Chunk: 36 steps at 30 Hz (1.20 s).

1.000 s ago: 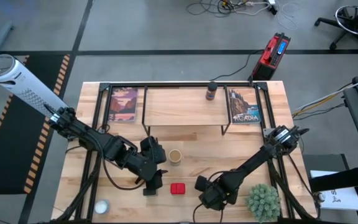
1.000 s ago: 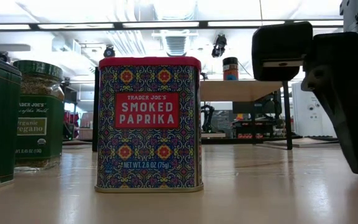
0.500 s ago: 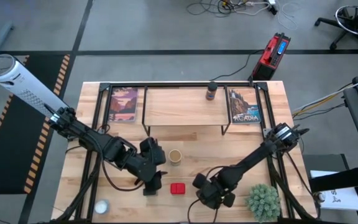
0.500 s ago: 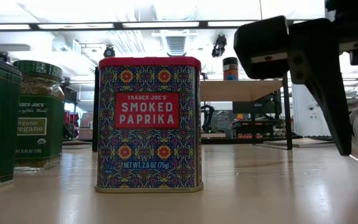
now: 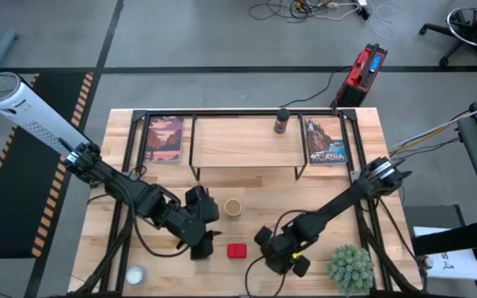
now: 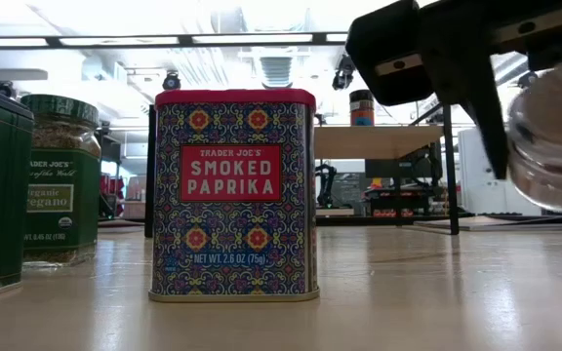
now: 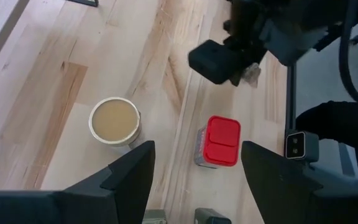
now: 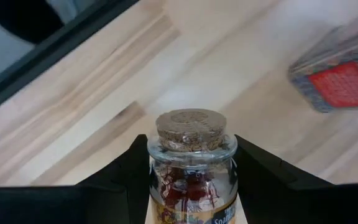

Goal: Shelf spices
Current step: Remove the brown seasoning bottle from the shelf

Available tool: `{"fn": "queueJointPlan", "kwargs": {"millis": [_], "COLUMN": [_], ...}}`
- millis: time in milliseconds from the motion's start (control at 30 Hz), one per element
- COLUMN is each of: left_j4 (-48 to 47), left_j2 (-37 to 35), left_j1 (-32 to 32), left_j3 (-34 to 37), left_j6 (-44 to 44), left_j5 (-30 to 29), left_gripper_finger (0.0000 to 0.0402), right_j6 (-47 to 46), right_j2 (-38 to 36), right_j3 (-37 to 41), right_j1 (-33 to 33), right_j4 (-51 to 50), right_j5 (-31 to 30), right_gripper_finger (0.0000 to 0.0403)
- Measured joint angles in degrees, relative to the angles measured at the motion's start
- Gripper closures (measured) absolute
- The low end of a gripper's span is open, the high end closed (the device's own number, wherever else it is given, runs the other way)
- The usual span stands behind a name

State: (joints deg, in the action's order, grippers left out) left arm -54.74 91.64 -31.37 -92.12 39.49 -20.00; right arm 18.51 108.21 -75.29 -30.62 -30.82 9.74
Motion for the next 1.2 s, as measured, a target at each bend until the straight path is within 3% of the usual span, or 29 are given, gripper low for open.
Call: {"fn": "queueJointPlan", "kwargs": {"millis": [367, 767, 900, 1200], "left_j4": [5.10, 10.03, 12.56, 21.94], "left_j2": [0.13, 4.98, 6.69, 10.15], "left_j1": [-2.01, -2.00, -2.16, -2.19], "left_j3": [0.00, 0.37, 0.39, 0.44], "left_j6": [-7.32, -16.55, -16.71, -15.85], "left_j5": [-6.83, -16.03, -19.95, -21.36], "left_gripper_finger": [0.0173, 0.0173, 0.0173, 0.0173], "right_j6": [-11.07, -24.94, -26.45, -27.44], "right_j2": [-12.09, -23.30, -23.59, -23.55], "right_j3": [14.34, 29.31, 30.64, 30.84], "right_j1": [2.43, 1.56, 0.37, -3.05], "right_j4": [18.56, 38.16, 40.73, 43.54], "right_j5": [0.33, -13.46, -17.39, -27.17], "right_gripper_finger": [0.0236, 0.0236, 0.0236, 0.0236]}}
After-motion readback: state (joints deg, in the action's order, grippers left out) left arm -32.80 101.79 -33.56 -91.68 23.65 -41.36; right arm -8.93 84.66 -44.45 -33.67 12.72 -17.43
